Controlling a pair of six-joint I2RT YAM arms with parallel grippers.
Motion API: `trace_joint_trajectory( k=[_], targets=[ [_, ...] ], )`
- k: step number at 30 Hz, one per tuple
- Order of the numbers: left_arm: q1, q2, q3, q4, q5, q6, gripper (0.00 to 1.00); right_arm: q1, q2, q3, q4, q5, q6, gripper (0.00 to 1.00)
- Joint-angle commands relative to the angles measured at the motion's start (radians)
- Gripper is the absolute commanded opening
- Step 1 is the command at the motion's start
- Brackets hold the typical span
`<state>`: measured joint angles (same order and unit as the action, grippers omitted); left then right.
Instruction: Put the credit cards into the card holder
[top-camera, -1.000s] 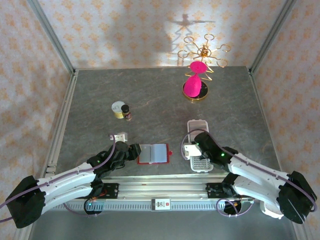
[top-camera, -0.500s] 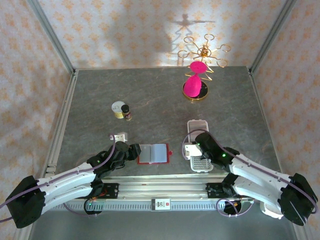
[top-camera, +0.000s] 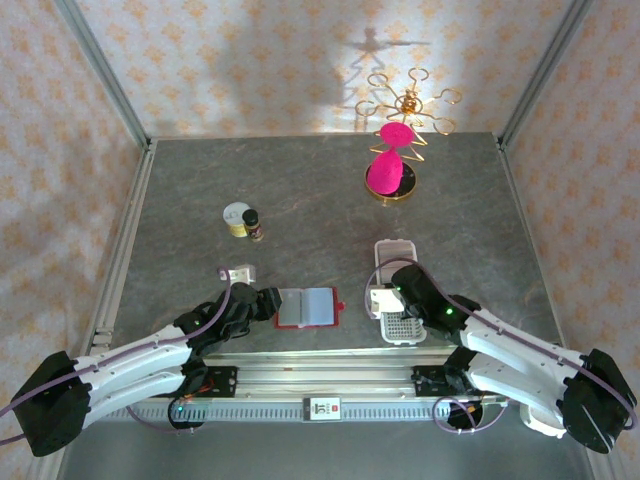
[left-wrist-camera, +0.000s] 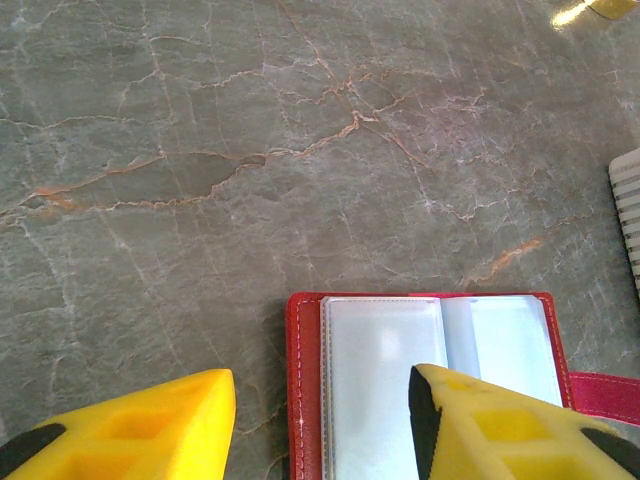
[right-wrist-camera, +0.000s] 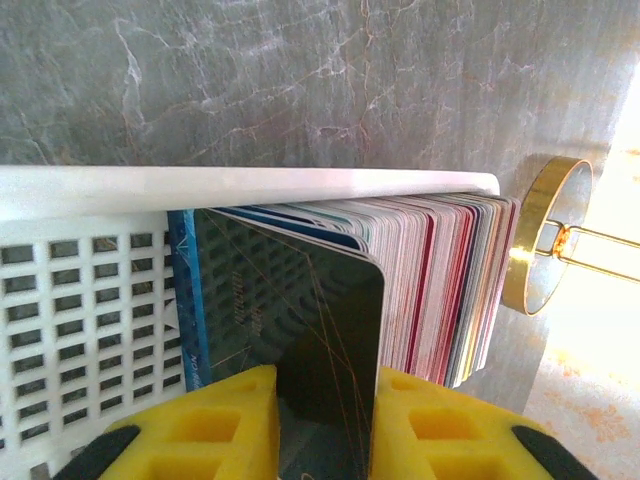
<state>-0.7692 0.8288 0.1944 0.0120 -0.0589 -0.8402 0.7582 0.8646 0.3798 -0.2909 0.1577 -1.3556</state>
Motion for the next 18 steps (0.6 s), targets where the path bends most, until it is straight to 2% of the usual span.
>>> trace_joint_trajectory(
  k=[1,11,15,18],
  targets=[
    [0.012,-0.006,0.006,0.014,0.008,-0.003,0.50,-0.006,-0.009,0.001,-0.004,-0.016,0.030,0.29],
    [0.012,0.007,0.010,0.023,0.012,0.010,0.49,-0.005,0.043,-0.007,0.015,-0.006,0.045,0.41],
    [0.013,0.008,0.003,0.032,0.013,0.008,0.49,-0.007,0.060,-0.001,0.049,0.014,0.055,0.51],
    [0.013,0.007,-0.003,0.037,0.014,0.006,0.49,-0.007,0.088,-0.001,0.076,0.034,0.047,0.52]
  ],
)
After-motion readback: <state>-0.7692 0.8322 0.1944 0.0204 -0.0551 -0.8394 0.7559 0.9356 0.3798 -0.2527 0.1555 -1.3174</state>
